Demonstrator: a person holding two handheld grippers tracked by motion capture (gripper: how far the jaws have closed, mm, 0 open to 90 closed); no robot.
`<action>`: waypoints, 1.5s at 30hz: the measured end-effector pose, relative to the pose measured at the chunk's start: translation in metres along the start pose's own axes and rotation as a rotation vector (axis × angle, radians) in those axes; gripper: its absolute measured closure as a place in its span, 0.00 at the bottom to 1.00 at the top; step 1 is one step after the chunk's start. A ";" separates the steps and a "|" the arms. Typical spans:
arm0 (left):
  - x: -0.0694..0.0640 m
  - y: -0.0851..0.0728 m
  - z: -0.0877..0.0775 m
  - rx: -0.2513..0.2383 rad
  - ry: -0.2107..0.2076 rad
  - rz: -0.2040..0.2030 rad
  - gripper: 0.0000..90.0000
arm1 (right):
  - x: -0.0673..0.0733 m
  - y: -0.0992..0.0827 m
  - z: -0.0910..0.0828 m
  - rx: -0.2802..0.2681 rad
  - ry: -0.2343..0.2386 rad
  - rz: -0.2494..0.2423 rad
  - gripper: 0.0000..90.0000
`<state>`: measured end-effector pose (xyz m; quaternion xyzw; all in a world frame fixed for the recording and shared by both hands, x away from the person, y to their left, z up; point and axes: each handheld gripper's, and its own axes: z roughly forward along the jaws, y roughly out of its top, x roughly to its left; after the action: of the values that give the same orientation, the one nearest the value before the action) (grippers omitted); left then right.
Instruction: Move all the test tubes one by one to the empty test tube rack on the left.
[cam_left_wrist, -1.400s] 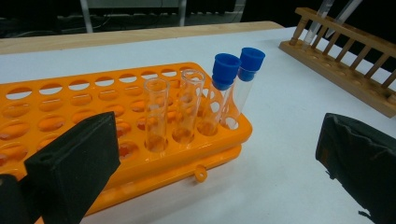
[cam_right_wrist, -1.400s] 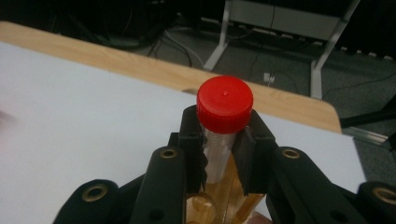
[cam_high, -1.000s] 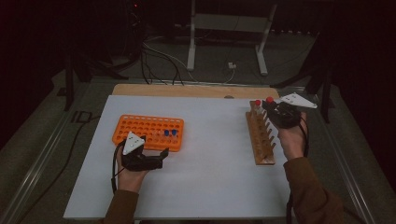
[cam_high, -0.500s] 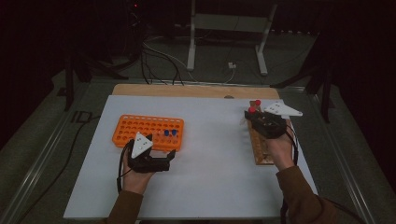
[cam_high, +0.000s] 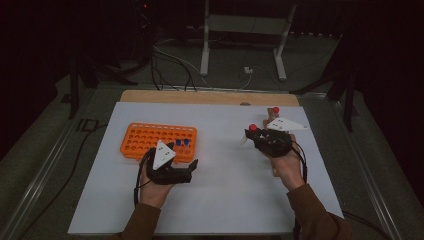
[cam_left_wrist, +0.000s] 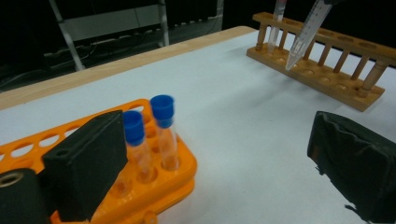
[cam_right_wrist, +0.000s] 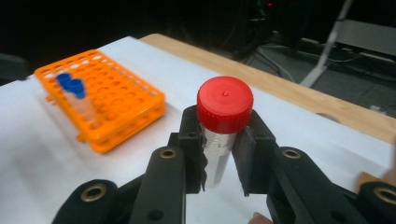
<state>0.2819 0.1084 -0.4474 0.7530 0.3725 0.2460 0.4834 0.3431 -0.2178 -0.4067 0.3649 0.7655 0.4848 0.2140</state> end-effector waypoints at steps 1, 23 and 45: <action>-0.002 0.001 0.001 0.000 -0.002 0.004 0.08 | 0.003 0.000 0.001 0.002 0.009 -0.003 0.83; -0.051 0.019 0.050 0.015 -0.018 0.078 0.41 | 0.058 0.004 0.023 0.033 0.178 -0.017 0.83; -0.050 0.020 0.051 0.009 -0.086 0.098 0.83 | 0.061 0.005 0.025 0.034 0.251 0.013 0.52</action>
<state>0.2951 0.0353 -0.4506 0.7825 0.3149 0.2351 0.4829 0.3225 -0.1549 -0.4119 0.3099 0.7919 0.5150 0.1074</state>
